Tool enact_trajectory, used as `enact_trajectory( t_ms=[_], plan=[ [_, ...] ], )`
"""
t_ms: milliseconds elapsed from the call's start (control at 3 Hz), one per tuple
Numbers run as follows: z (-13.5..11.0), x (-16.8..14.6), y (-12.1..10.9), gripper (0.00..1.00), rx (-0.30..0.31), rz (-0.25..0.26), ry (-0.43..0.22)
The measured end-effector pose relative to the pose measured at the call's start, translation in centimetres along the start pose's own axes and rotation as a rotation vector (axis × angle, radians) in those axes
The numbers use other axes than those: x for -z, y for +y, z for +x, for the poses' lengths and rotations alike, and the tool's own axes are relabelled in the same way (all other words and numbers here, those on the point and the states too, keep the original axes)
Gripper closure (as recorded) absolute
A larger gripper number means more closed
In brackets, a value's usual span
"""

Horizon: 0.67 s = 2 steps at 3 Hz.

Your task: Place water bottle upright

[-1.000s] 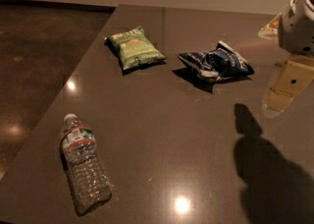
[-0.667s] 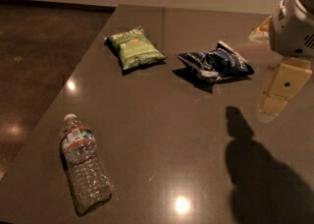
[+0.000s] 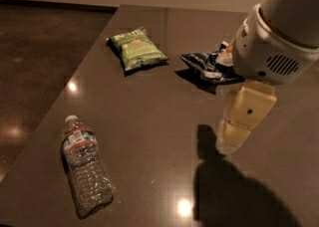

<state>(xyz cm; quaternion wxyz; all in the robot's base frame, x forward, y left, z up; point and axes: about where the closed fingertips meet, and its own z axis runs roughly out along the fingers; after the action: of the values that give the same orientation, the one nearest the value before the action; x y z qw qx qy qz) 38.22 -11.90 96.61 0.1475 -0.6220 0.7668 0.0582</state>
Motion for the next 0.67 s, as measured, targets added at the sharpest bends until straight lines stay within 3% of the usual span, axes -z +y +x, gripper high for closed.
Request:
enact_trajectory(
  t_ms=[333,667],
  plan=[
    [-4.2,-1.7,3.2,0.00,-0.028,-0.013,-0.018],
    [-8.2,-3.6,5.3,0.00,-0.095,-0.005,-0.018]
  ],
)
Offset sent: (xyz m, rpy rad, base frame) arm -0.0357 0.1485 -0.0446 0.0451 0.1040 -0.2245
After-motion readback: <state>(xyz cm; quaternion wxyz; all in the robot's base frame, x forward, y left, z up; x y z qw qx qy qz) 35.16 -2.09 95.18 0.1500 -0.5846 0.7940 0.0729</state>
